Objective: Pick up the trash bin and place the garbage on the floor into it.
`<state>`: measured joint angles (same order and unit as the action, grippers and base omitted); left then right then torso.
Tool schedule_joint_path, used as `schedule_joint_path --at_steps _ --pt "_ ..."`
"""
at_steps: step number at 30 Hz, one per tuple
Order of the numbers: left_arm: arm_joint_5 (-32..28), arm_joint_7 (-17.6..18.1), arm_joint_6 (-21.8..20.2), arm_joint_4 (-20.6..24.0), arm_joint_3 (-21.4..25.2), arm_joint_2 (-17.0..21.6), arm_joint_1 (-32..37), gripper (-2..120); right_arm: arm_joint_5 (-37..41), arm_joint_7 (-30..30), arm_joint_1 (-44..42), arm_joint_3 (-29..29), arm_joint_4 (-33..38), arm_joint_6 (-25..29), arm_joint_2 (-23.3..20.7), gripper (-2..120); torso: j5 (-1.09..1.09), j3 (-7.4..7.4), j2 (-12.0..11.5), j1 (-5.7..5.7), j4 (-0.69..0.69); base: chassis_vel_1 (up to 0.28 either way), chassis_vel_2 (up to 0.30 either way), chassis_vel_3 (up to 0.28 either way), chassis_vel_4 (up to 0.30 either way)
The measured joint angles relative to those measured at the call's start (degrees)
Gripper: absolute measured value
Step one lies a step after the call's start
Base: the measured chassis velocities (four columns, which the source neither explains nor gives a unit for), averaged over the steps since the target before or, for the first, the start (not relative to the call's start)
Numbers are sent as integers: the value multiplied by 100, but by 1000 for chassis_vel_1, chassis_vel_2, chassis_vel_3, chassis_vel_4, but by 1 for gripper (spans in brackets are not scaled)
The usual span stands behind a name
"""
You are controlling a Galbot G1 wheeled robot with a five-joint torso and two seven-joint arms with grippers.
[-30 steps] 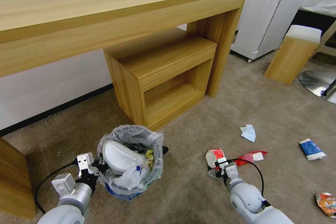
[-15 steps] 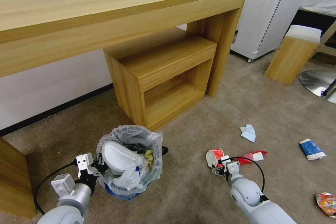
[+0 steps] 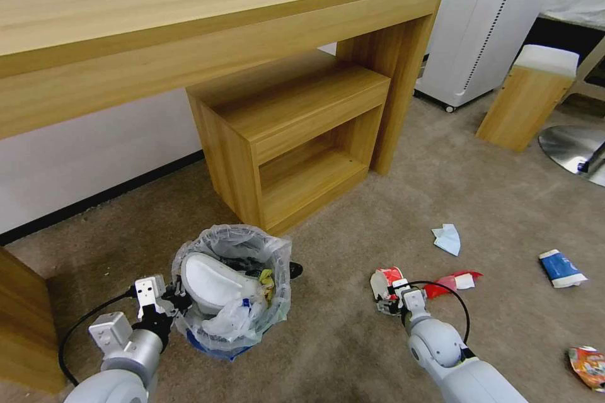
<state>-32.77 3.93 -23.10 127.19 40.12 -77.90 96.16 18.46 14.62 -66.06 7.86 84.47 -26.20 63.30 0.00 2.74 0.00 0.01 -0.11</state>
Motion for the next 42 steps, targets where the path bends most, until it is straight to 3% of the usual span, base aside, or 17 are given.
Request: schedule_joint_path --at_steps 42 --pt "-29 -9 42 100 56 7 111 0 -119 -82 525 43 -970 200 645 100 0 0 0 0 0 0 0 0 0"
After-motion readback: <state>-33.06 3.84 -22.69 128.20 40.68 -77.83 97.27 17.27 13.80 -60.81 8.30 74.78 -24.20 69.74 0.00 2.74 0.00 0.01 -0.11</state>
